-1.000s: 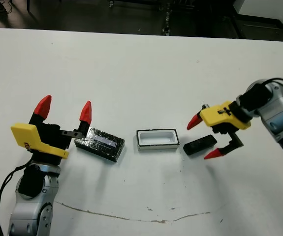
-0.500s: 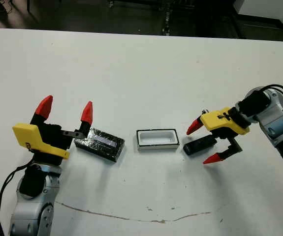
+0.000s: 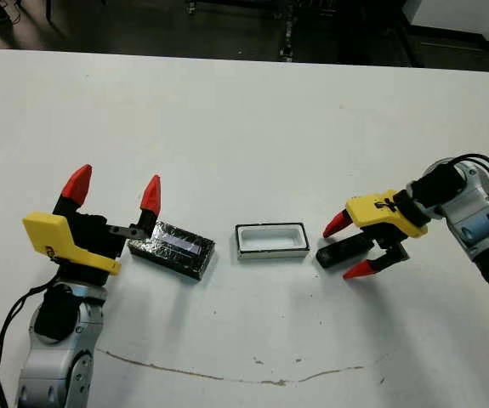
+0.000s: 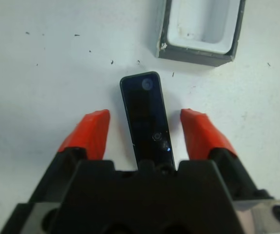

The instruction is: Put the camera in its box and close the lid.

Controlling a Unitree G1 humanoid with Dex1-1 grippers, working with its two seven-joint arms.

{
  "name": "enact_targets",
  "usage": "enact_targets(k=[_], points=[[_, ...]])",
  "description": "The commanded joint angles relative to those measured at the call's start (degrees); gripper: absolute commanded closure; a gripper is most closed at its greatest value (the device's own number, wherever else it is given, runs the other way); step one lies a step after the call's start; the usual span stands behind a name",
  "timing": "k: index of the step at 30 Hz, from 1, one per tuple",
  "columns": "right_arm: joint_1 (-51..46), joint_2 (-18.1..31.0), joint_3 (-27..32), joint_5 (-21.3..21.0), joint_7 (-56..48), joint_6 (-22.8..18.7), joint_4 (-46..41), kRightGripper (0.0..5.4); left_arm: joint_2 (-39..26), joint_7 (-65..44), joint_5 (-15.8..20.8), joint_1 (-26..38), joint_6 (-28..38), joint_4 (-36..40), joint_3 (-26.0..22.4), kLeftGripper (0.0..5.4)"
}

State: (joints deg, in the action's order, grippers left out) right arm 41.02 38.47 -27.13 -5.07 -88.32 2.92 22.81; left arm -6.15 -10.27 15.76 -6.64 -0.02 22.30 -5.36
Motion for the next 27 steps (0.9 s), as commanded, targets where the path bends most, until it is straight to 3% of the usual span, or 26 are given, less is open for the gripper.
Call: enact_targets(k=[1,11,18,27], points=[[-1.69,-0.44,0.37,-0.43,1.58,-1.05,-0.6,2.28,-0.03,0.17,-0.43,-0.1,-0.09,-0.09,-0.1,0.0],[-1.89,-0.56,0.76,-0.59,1.16,-4.68,-1.49,3.76,-0.23,0.45,-1.26,-0.16,-0.09,0.18,-0.34,0.0],[-2.19,-0.2,2.11,-0.35,3.24,-1.05,-1.66,3.76,-0.1,0.32,-0.88,-0.22,-0.26,0.2,-0.4,0.0],[1.33,0.34,7.62,0.98,8.22,-1.98,2.94,3.76,-0.02,0.39,-0.79,-0.56,-0.3,0.14,-0.35,0.0]])
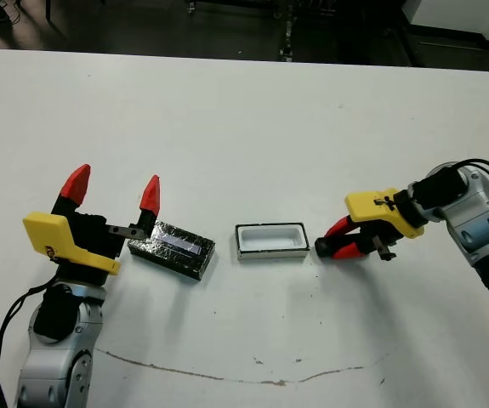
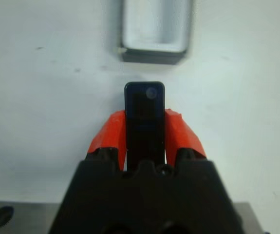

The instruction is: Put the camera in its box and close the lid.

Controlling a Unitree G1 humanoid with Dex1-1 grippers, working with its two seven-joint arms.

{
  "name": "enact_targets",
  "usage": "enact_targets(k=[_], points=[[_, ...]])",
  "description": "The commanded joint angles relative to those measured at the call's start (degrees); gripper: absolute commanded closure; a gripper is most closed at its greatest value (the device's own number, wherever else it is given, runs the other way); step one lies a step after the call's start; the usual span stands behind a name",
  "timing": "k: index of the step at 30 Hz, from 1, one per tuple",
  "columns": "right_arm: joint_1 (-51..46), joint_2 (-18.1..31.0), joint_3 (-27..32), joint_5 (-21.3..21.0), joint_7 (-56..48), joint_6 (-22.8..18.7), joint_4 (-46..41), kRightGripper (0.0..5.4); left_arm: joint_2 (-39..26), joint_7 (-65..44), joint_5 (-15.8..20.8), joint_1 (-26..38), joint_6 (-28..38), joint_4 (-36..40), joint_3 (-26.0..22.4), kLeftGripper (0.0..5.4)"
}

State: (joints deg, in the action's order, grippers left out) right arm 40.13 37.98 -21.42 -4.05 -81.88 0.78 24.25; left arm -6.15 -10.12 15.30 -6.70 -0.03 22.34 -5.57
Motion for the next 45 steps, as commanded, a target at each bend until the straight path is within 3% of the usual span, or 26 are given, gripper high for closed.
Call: enact_targets(k=[1,5,11,19,25,29,37,45], points=[[3.18,0.88,2.51,-0.09,2.25,-0.47,2.07,3.76,0.03,0.24,-0.17,-0.53,-0.44,0.15,-0.14,0.0],[6.14,0.49,5.85,1.72,3.63,-2.79,3.99,3.76,0.1,0.18,-0.13,-0.64,-0.39,0.19,0.0,0.0],[10.49,-0.82,8.58,4.79,3.1,-9.81,6.45,3.76,-0.03,0.19,-0.18,-0.81,-0.73,0.4,0.05,0.0],[12.12,-5.76,11.86,11.29,3.63,-16.34,6.73,3.76,0.32,0.32,-0.46,-0.83,-0.38,0.15,0.3,0.0],[9.48,-8.54,10.96,13.38,3.45,-17.99,3.52,3.76,0.62,0.0,0.27,-0.88,-0.2,-0.17,0.04,0.0],[7.5,-9.33,9.89,14.0,4.98,-24.8,-1.37,3.76,0.67,0.2,-0.03,-0.9,-0.39,0.02,0.09,0.0],[5.07,-11.16,8.64,14.86,5.75,-24.23,-5.86,3.76,0.67,0.33,-0.17,-0.72,-0.78,0.2,0.03,0.0],[5.68,-11.95,6.81,16.88,4.41,-30.66,-6.24,3.76,0.49,0.56,-0.64,-0.65,-1.06,0.55,0.13,0.0]])
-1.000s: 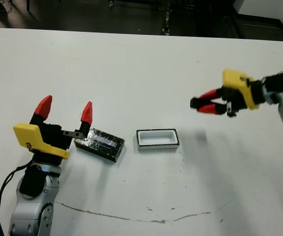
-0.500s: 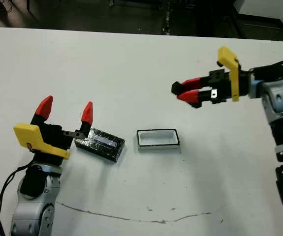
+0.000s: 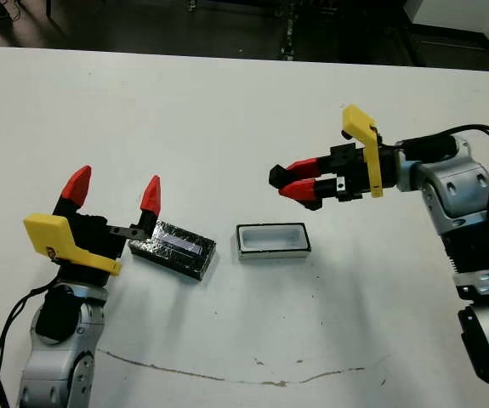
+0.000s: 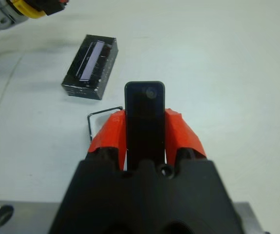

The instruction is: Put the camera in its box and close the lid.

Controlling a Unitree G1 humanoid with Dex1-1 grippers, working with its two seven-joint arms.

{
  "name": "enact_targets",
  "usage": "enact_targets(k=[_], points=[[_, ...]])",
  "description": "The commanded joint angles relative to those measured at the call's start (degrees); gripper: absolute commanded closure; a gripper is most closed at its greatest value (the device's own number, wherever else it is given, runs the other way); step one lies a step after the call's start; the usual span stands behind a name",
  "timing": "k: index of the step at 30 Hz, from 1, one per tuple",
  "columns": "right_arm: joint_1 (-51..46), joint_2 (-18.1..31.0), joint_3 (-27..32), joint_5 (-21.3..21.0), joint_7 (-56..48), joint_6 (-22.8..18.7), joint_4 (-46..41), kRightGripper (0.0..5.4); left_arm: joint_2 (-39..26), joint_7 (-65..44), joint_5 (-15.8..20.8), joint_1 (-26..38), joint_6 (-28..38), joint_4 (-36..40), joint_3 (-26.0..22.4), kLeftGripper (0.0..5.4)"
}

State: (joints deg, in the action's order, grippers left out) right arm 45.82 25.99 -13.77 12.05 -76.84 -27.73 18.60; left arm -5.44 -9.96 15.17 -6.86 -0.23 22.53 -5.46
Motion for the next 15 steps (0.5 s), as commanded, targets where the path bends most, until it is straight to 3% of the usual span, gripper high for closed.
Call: enact_targets(k=[1,7,15], points=[[0.06,-0.05,-1.03,0.9,-0.63,-2.46,-0.66,3.76,-0.17,0.35,-0.23,-0.52,-1.04,0.44,0.0,0.0],[0.26,-0.78,-1.72,1.62,-1.08,-1.9,-0.08,3.76,0.11,0.17,0.45,-0.47,-1.13,0.37,0.1,0.0],[0.39,-2.54,-2.54,1.38,-2.9,2.2,3.06,3.76,0.03,0.14,0.11,-0.54,-0.89,0.2,-0.04,0.0]])
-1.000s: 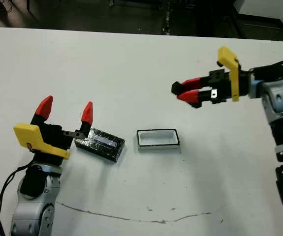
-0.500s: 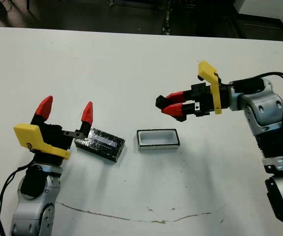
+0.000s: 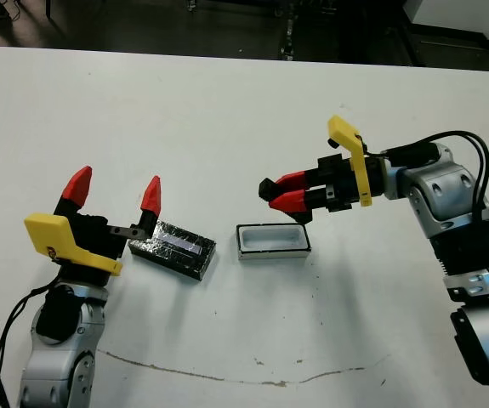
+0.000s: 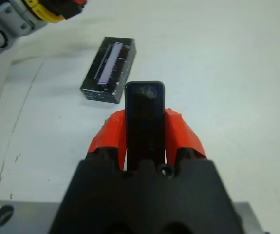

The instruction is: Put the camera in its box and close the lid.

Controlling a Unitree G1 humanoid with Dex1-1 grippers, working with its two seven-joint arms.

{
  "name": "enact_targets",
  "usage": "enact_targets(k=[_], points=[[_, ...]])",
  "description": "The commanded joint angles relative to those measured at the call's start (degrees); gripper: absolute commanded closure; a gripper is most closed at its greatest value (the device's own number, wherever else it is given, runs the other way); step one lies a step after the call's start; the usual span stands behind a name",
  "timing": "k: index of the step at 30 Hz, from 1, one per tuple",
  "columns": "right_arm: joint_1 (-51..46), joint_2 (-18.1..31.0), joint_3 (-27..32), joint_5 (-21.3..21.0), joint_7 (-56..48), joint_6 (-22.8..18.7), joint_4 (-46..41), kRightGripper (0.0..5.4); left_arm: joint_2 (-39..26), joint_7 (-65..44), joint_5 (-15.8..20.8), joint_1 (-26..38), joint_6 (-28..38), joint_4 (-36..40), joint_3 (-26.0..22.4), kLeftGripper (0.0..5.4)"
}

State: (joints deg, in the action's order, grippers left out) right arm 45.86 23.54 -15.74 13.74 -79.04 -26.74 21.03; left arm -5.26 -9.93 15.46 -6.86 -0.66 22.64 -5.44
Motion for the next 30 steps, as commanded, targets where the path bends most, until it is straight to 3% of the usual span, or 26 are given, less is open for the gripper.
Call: enact_targets(k=[1,9,17,30], points=[[0.39,-0.16,-0.74,-0.4,-0.7,1.36,0.69,3.76,-0.19,0.13,-0.38,-0.52,-0.32,0.0,-0.02,0.0],[1.09,-1.05,-2.32,-1.14,-1.44,3.32,2.72,3.76,-0.02,0.29,-0.07,-0.73,-0.86,0.36,0.0,0.0],[1.96,-0.88,-4.38,-2.99,-0.87,0.77,1.89,3.76,0.06,0.32,-0.06,-0.8,-0.8,0.38,-0.04,0.0],[0.65,-0.82,-6.02,-3.91,-1.54,1.11,1.5,3.76,0.36,0.4,-0.64,-0.9,-0.3,0.18,-0.02,0.0]])
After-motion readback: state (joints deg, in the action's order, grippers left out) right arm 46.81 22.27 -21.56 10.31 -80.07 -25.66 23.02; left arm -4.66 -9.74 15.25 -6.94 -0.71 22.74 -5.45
